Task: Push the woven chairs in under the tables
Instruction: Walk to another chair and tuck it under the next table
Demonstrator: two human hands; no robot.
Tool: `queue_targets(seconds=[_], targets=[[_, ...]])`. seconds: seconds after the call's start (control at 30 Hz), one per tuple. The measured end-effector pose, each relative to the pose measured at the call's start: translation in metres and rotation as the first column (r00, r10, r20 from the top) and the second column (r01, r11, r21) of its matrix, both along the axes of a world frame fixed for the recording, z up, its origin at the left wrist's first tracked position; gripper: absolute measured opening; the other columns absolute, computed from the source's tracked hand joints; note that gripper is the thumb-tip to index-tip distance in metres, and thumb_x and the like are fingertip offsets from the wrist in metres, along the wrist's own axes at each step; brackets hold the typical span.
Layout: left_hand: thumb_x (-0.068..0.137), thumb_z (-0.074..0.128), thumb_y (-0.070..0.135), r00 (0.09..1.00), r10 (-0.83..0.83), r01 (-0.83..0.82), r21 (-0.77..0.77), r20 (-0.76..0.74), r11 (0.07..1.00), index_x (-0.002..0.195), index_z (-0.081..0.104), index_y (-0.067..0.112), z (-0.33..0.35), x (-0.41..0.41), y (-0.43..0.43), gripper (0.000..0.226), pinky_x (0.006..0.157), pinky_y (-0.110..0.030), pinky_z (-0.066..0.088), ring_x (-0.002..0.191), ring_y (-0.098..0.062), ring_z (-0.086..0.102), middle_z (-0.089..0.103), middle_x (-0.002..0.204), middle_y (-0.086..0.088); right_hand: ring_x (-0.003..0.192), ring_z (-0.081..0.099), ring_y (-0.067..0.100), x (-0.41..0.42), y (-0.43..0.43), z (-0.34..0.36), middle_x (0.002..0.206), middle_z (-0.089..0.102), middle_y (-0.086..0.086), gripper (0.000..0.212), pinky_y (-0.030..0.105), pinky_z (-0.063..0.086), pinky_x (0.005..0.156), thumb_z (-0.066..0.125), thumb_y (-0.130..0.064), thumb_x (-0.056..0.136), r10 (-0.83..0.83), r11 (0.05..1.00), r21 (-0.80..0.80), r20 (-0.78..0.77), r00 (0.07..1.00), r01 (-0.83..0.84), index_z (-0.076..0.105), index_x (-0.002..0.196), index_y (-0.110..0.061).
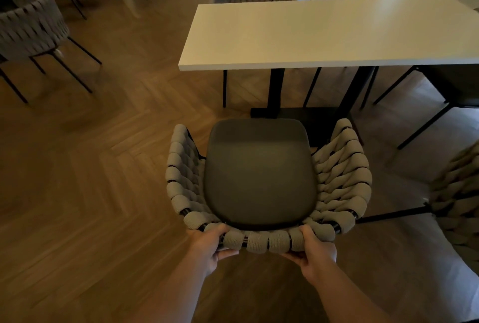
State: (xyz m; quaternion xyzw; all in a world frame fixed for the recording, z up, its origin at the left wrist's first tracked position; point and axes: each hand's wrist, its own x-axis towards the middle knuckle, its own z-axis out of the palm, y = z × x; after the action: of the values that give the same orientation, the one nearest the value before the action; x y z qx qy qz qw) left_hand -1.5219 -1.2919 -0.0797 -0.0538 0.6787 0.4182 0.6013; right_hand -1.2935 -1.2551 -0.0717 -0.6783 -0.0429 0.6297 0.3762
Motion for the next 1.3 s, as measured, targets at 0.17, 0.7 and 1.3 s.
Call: queue_targets(seconds=[0.17, 0.7, 1.3], targets=[[0.086, 0.072, 0.000, 0.999, 0.004, -0.005, -0.027, -0.032, 1.000, 0.095, 0.045, 0.015, -0.003, -0.003, 0.017, 0.032, 0.056, -0.050, 0.062, 0.077, -0.040, 0.073, 0.062, 0.097, -0.022, 0.112, 0.060, 0.048, -0.005, 0.018, 0.001, 0.128, 0.055, 0.022, 0.051, 0.071, 0.054, 0.080, 0.068, -0.005, 0.091, -0.014, 1.000, -0.019, 0.015, 1.000, 0.014, 0.047, 0.135, -0.018], [0.084, 0.074, 0.002, 0.999, 0.018, -0.019, -0.023, -0.045, 1.000, 0.130, 0.044, 0.014, -0.006, -0.015, 0.069, 0.057, 0.058, -0.051, 0.062, 0.078, -0.043, 0.074, 0.062, 0.112, -0.027, 0.107, 0.062, 0.043, -0.015, 0.070, -0.002, 0.121, 0.057, 0.018, 0.052, 0.070, 0.055, 0.079, 0.071, -0.014, 0.089, -0.019, 1.000, -0.003, -0.042, 0.999, 0.019, 0.046, 0.134, -0.022], [0.083, 0.074, 0.000, 0.978, 0.101, -0.100, 0.020, -0.185, 0.995, 0.142, 0.018, 0.052, 0.005, -0.023, 0.078, 0.097, 0.059, -0.053, 0.061, 0.088, -0.040, 0.066, 0.045, 0.119, -0.010, 0.112, 0.061, 0.042, 0.016, 0.101, 0.001, 0.130, 0.055, 0.020, 0.058, 0.065, 0.056, 0.083, 0.070, -0.012, 0.090, 0.059, 0.991, -0.121, 0.052, 0.997, -0.052, 0.039, 0.139, -0.019]])
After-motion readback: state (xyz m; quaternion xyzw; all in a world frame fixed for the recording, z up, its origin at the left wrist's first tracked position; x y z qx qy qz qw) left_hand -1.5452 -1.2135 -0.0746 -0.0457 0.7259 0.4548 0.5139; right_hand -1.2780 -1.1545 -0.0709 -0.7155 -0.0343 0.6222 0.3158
